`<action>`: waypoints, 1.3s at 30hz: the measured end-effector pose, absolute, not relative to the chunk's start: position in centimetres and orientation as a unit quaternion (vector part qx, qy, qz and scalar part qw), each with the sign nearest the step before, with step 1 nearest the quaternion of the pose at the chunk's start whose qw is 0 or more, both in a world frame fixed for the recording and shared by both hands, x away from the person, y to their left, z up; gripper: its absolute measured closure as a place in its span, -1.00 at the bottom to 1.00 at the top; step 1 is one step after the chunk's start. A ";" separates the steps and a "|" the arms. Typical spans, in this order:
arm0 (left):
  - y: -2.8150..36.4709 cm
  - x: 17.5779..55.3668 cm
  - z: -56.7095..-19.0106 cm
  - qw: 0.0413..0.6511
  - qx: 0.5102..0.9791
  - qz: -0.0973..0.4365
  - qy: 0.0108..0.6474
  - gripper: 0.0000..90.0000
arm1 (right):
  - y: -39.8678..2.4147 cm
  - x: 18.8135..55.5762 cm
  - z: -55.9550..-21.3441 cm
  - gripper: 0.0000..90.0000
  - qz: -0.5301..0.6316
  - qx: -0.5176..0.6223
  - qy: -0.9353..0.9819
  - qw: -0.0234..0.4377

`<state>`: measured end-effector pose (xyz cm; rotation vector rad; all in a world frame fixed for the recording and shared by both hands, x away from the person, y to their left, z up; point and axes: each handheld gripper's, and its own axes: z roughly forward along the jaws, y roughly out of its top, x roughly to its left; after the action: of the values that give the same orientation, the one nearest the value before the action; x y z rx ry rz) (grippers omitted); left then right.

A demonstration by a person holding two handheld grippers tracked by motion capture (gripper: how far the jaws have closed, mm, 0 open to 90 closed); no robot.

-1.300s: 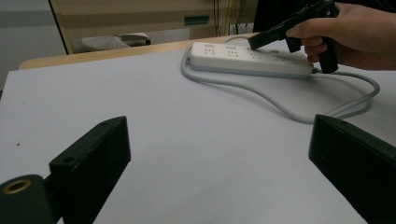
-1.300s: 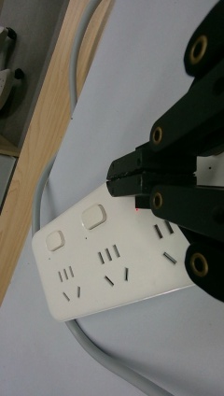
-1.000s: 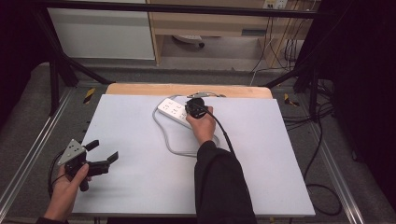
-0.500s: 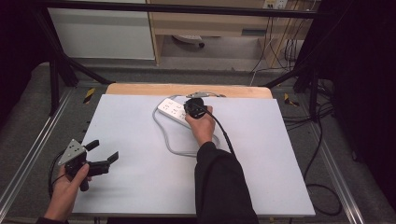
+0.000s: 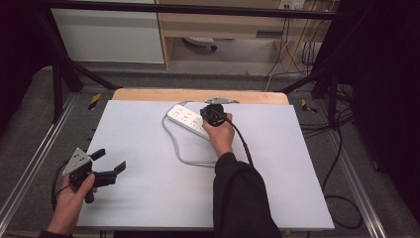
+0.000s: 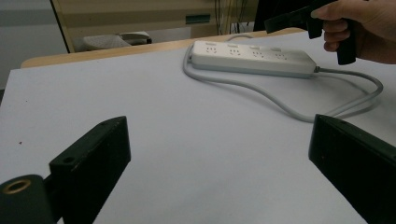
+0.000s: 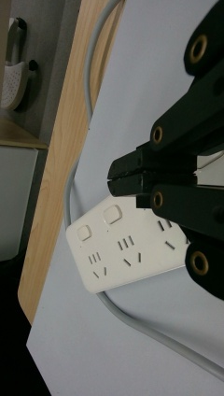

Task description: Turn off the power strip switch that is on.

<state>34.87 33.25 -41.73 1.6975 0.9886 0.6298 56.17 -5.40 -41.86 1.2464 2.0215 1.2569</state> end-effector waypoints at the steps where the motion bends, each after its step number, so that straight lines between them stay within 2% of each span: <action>1: 33.2 34.9 -41.7 0.514 0.706 0.262 0.411 -0.88 | -5.4 56.2 -41.9 1.00 0.456 0.452 0.733 0.225; 13: 33.3 34.8 -41.7 0.510 0.706 0.265 0.414 -0.88 | -7.1 54.7 -41.2 1.00 0.471 0.451 0.724 0.226; 17: 33.4 34.8 -41.8 0.510 0.706 0.262 0.415 -0.88 | -7.9 53.7 -40.6 0.75 0.480 0.454 0.716 0.224; 21: 33.4 34.7 -41.8 0.510 0.705 0.262 0.418 -0.88 | -8.6 52.9 -40.1 0.60 0.489 0.453 0.712 0.221; 22: 33.4 34.7 -41.8 0.509 0.705 0.262 0.418 -0.88 | -9.1 52.3 -39.7 0.41 0.490 0.456 0.709 0.222; 25: 33.5 34.6 -41.8 0.508 0.706 0.262 0.418 -0.88 | -9.7 51.7 -39.4 0.30 0.493 0.457 0.706 0.221; 28: 33.6 34.5 -41.9 0.508 0.705 0.261 0.420 -0.88 | -11.0 50.4 -38.9 -0.05 0.493 0.464 0.702 0.221; 30: 33.6 34.5 -41.9 0.508 0.705 0.261 0.420 -0.88 | -11.8 49.8 -38.8 -0.19 0.493 0.468 0.701 0.217; 39: 33.8 34.3 -41.9 0.506 0.706 0.261 0.422 -0.89 | -14.5 47.2 -38.2 -0.45 0.499 0.468 0.695 0.220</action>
<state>34.27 33.75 -41.89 1.7023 1.0177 0.6288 47.23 -14.54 -38.24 1.2950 1.9227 1.3812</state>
